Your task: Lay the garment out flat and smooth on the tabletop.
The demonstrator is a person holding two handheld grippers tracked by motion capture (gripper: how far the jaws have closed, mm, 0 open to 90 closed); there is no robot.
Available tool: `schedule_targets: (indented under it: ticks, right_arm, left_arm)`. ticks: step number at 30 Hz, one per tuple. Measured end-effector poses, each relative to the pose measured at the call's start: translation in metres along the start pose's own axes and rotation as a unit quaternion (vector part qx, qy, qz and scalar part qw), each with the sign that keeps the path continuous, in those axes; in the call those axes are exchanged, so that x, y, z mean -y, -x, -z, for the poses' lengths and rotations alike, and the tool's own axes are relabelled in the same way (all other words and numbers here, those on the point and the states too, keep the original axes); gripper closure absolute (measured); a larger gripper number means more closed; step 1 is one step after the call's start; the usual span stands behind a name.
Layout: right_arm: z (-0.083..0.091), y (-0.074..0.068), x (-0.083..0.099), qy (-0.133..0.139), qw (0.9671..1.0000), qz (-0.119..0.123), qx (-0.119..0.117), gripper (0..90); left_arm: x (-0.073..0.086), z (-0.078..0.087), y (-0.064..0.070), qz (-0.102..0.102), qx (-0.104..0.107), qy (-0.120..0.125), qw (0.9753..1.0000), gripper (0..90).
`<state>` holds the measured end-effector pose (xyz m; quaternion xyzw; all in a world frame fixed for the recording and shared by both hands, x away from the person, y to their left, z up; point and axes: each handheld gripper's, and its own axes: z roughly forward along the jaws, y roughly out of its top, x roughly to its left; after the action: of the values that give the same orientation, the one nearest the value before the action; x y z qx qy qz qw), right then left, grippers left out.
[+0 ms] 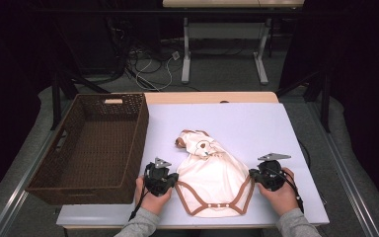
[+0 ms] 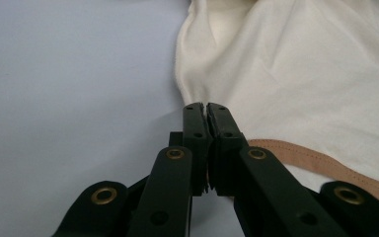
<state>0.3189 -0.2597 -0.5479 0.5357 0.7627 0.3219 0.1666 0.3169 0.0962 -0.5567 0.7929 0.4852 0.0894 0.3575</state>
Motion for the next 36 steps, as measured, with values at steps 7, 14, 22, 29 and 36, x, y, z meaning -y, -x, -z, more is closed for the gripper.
schedule_targets:
  ticks: [7,14,22,29,36]
  right_arm:
    - [0.007,0.001,0.002,0.000,1.0000,-0.003,-0.004,87.5]
    - [0.015,0.002,0.007,0.000,1.0000,-0.003,0.001,87.7]
    - [0.024,0.001,0.013,-0.001,0.9999,0.006,0.009,87.7]
    - [0.030,0.001,0.018,-0.008,0.9998,0.010,0.015,87.9]
    - [0.036,0.004,0.022,-0.005,0.9998,0.002,0.017,87.9]
  left_arm:
    - [0.000,0.004,0.000,-0.009,-0.005,-0.008,0.9999,88.7]
    - [0.002,0.007,-0.001,-0.006,-0.004,-0.014,0.9999,88.8]
    - [0.003,0.010,-0.002,-0.007,-0.006,-0.016,0.9998,88.8]
    - [0.004,0.017,-0.003,-0.005,-0.008,-0.014,0.9999,88.8]
    - [0.005,0.019,-0.002,-0.007,-0.005,-0.016,0.9998,88.8]
